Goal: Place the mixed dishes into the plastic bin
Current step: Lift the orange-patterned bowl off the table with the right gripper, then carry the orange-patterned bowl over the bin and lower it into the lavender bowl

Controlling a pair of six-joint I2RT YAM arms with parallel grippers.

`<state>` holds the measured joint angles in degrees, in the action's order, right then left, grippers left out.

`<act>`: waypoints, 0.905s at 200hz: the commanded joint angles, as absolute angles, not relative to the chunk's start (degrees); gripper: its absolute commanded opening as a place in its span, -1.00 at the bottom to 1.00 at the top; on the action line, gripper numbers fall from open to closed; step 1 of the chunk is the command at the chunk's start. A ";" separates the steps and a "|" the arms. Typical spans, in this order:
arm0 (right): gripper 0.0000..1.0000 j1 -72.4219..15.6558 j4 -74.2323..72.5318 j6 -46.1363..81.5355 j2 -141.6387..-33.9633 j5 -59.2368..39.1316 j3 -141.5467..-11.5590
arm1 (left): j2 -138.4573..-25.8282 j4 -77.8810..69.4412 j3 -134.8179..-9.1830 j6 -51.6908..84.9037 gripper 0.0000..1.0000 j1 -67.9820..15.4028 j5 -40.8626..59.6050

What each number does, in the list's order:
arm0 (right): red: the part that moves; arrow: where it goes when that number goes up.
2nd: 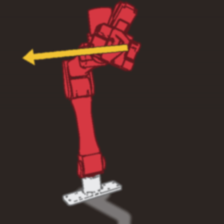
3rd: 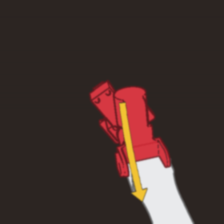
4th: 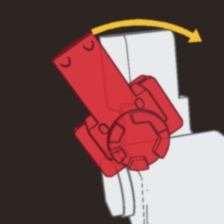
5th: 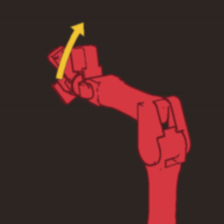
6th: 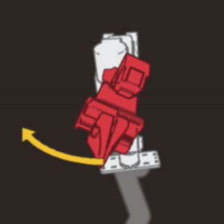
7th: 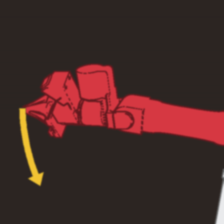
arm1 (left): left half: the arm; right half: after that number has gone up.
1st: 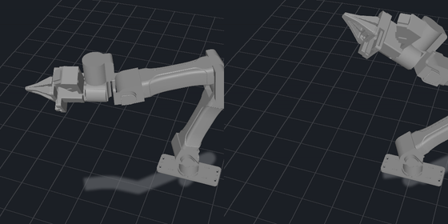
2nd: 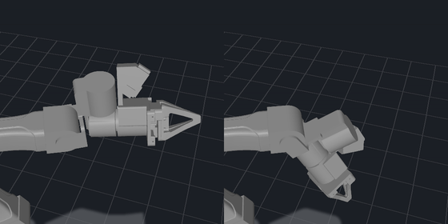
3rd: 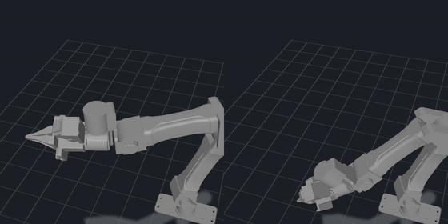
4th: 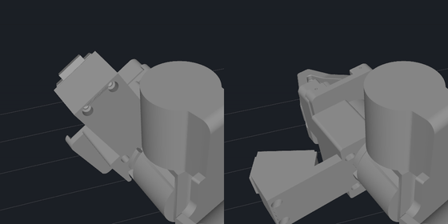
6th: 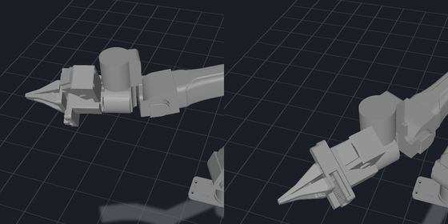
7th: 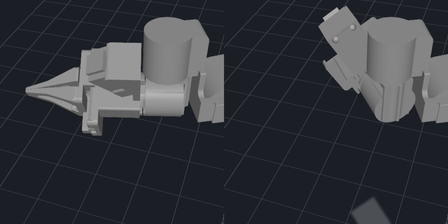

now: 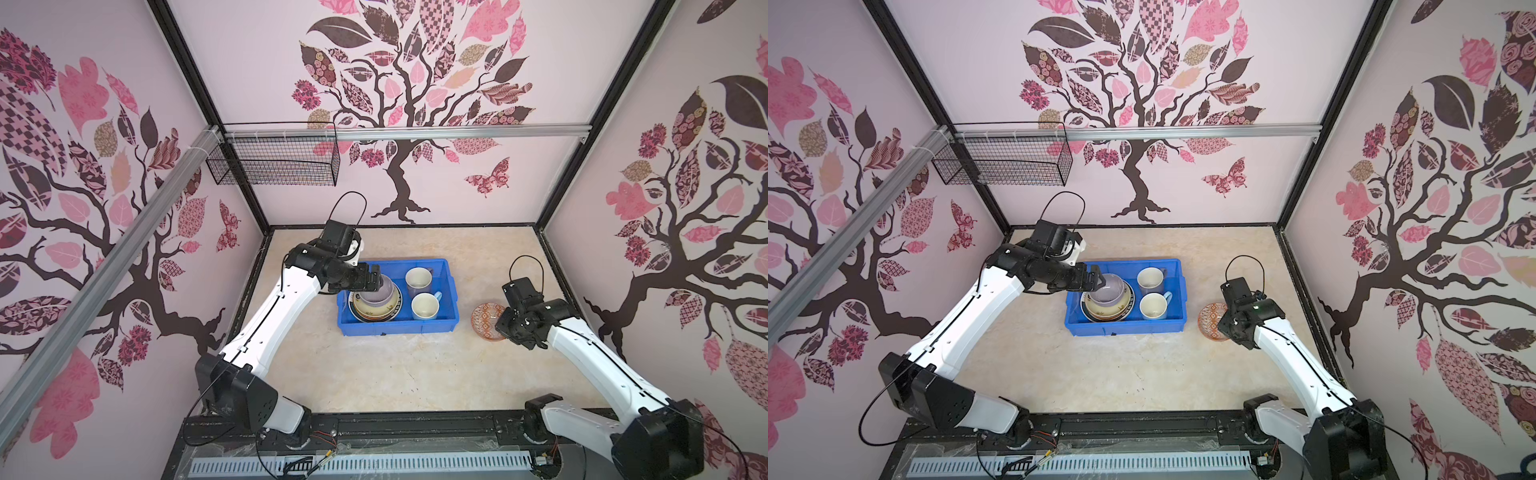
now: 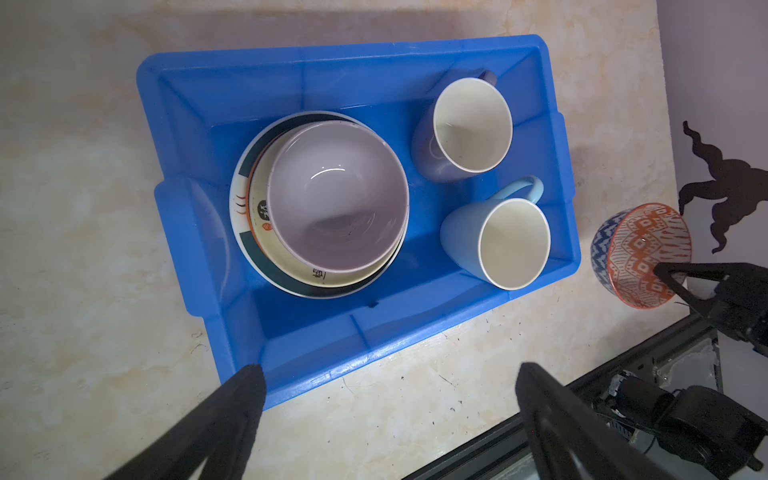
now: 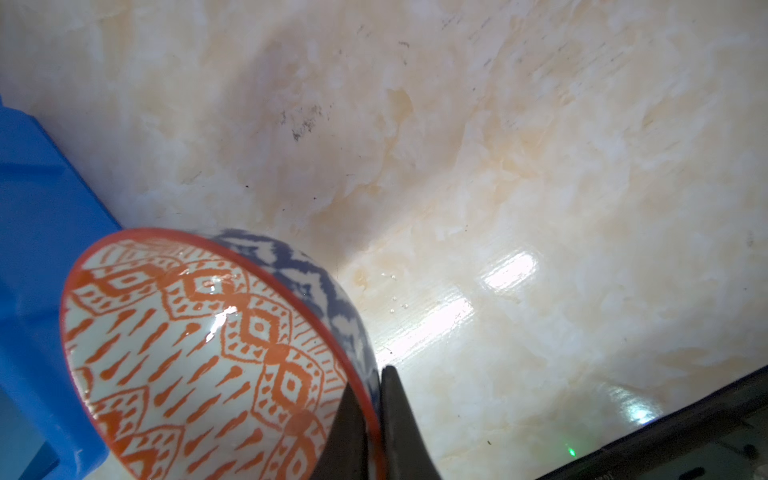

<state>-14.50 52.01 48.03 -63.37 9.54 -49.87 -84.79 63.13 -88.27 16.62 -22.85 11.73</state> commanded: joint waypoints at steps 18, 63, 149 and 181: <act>-0.82 -14.06 54.43 43.85 -63.93 13.42 -57.84 | -86.27 63.83 -92.44 16.88 0.97 -22.66 10.02; -0.89 -14.06 53.61 41.16 -67.50 13.17 -65.31 | -87.51 64.40 -94.54 17.23 0.97 -22.60 8.54; -0.81 -14.15 46.97 38.41 -78.37 4.62 -75.12 | -85.61 66.72 -92.46 16.53 0.97 -18.20 5.42; -0.79 -15.47 45.59 37.70 -82.81 3.03 -79.68 | -84.60 67.55 -91.77 16.15 0.97 -18.02 3.83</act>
